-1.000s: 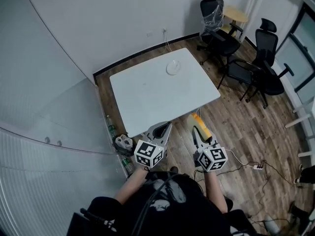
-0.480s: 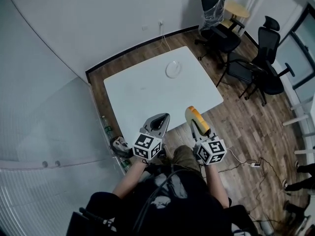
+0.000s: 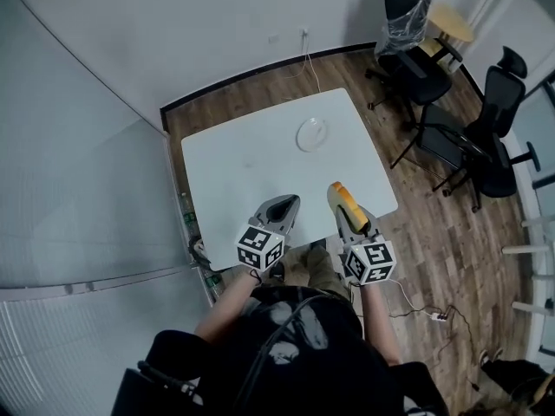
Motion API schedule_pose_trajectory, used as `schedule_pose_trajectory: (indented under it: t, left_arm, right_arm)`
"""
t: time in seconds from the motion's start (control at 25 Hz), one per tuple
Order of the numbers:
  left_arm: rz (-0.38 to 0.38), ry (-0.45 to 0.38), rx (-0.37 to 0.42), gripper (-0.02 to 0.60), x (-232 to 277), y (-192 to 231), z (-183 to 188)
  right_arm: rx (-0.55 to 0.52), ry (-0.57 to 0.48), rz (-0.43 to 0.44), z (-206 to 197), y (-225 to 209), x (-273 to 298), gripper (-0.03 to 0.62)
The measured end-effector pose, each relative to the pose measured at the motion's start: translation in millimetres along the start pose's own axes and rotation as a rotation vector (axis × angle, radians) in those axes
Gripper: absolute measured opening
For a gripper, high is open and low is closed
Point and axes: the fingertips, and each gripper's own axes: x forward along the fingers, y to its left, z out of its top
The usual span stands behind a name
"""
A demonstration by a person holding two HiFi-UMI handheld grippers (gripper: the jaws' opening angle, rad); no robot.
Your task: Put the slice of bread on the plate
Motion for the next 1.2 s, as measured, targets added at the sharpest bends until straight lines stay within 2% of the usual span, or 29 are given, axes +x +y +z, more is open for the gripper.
schedule_pose_trajectory:
  t: [0.16,0.36,0.48,0.6,0.68,0.92,1.08,1.2]
  left_arm:
    - [0.039,0.038,-0.035,0.002,48.0,11.3,-1.7]
    - [0.117,0.067,-0.049,0.002,90.1,40.5,-13.7]
    - [0.141,0.103,-0.064,0.002,112.4,61.6,-23.3]
    - [0.153,0.121,-0.086,0.002,129.9,81.8,-17.3]
    - [0.156,0.123,-0.088,0.002,137.3,92.7,-15.9]
    - [0.214,0.146,-0.131,0.002,141.2,131.5,-32.2]
    - [0.25,0.153,-0.182,0.002,129.8,145.9,-42.9]
    - [0.271,0.161,-0.2,0.002,117.7,155.4,-52.7]
  right_arm:
    - [0.011,0.077,0.078,-2.1,-40.0,42.0,0.094]
    - [-0.098,0.164,0.155,-7.1,-65.1,94.7,0.094]
    - [-0.178,0.222,0.156,-18.3,-79.9,133.8,0.094]
    - [-0.171,0.299,0.147,-30.3,-102.1,182.4,0.094]
    - [-0.216,0.339,0.13,-36.8,-114.8,215.4,0.094]
    - [-0.606,0.475,0.031,-78.1,-156.3,326.3,0.094]
    - [-0.909,0.555,-0.06,-90.5,-177.8,372.3,0.094]
    - [-1.078,0.591,-0.084,-100.0,-178.9,392.4,0.094]
